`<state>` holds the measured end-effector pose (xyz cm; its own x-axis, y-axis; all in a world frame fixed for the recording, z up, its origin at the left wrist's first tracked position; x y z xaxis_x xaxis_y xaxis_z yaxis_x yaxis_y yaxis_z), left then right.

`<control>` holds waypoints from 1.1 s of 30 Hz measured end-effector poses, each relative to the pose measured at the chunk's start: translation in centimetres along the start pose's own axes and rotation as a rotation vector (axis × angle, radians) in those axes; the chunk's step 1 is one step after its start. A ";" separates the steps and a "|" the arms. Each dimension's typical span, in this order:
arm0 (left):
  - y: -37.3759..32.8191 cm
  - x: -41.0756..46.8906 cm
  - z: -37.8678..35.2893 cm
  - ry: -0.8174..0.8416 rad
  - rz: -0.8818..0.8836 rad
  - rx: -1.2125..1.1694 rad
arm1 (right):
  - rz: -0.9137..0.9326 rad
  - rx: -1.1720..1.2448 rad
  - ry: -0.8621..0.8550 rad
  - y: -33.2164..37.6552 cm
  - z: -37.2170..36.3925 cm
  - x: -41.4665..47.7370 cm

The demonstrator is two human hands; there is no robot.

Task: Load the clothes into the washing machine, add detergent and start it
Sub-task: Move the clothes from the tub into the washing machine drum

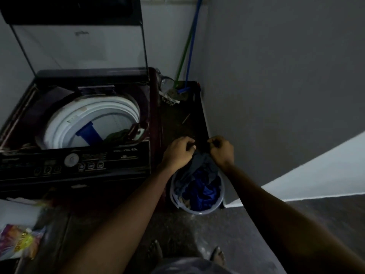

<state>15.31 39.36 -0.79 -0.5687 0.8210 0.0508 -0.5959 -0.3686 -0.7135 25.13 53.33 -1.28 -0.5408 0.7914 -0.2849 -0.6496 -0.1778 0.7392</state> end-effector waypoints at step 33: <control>31.6 -0.1 -32.4 0.038 0.616 0.096 | -0.147 -0.056 0.263 -33.4 -17.9 15.4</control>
<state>14.90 41.78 -46.00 -0.8047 0.4592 -0.3763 -0.2142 -0.8157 -0.5374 28.98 60.96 -41.31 -0.5541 0.6334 -0.5401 -0.7555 -0.1101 0.6459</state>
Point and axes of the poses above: each hand's wrist, its own x-axis towards the middle knuckle, its own z-axis out of the back of the hand, y = z × x, the point moved 8 cm from there along x, towards the middle knuckle, and after that the axes turned 13 degrees about -z, right-handed, at the moved point
